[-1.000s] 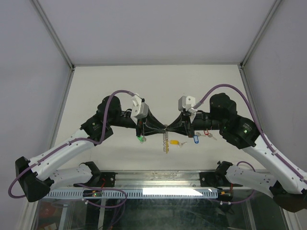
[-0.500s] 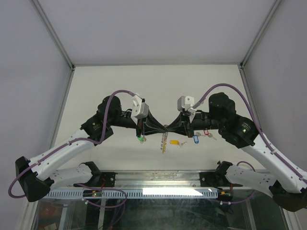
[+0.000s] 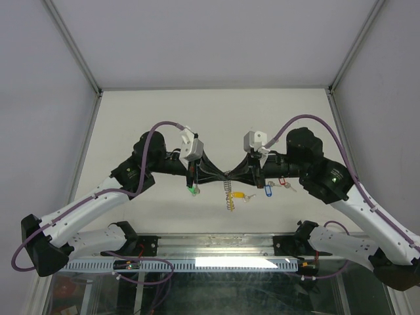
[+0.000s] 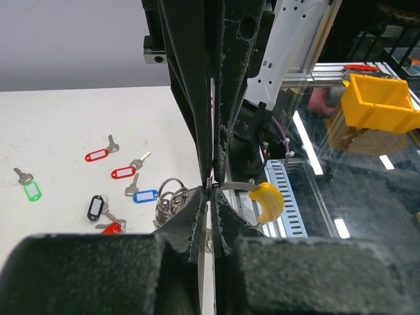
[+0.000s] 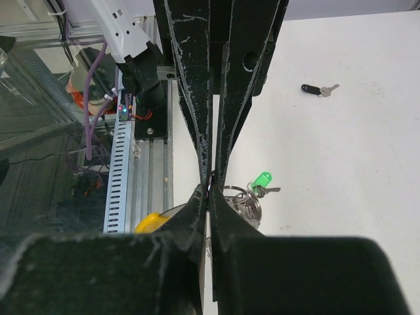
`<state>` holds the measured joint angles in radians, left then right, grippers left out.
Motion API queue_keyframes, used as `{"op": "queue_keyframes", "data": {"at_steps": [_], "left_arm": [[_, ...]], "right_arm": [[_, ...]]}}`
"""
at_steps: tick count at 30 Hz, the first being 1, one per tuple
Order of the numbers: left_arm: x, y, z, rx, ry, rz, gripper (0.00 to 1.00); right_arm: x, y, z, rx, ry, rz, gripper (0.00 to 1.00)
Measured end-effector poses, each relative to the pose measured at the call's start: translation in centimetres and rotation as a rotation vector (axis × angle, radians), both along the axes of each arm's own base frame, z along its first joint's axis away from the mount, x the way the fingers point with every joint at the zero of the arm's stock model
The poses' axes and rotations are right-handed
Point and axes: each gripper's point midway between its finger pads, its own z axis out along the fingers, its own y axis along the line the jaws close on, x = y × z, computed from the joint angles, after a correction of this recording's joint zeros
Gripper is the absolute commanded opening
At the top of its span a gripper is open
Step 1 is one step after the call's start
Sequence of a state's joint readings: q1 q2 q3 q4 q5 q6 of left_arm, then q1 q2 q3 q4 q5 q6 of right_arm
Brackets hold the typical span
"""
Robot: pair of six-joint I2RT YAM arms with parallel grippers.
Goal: Put the keys on the keyring
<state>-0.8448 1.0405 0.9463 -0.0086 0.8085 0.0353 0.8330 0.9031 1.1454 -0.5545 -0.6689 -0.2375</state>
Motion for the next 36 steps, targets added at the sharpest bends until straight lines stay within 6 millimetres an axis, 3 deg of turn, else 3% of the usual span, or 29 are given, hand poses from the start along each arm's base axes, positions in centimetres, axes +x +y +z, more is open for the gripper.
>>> {"op": "queue_keyframes", "data": {"at_steps": [7,9,22,36], "left_arm": [[0.3,-0.2,0.8,-0.061,0.004,0.018,0.0],[0.3,-0.2,1.2,-0.087,0.0,0.026,0.0],[-0.6,0.8,2.9,-0.203,-0.013,0.038,0.0],[-1.1,1.2,3.9,-0.245,-0.044,0.023,0.0]], "right_arm": [[-0.2,-0.1,1.1,0.066,-0.02,-0.008,0.27],[-0.4,-0.1,1.5,0.097,-0.03,-0.009,0.3],[-2.0,-2.3,5.1,0.355,-0.183,-0.05,0.3],[-0.9,-0.5,4.2,0.384,-0.196,-0.023,0.27]]}}
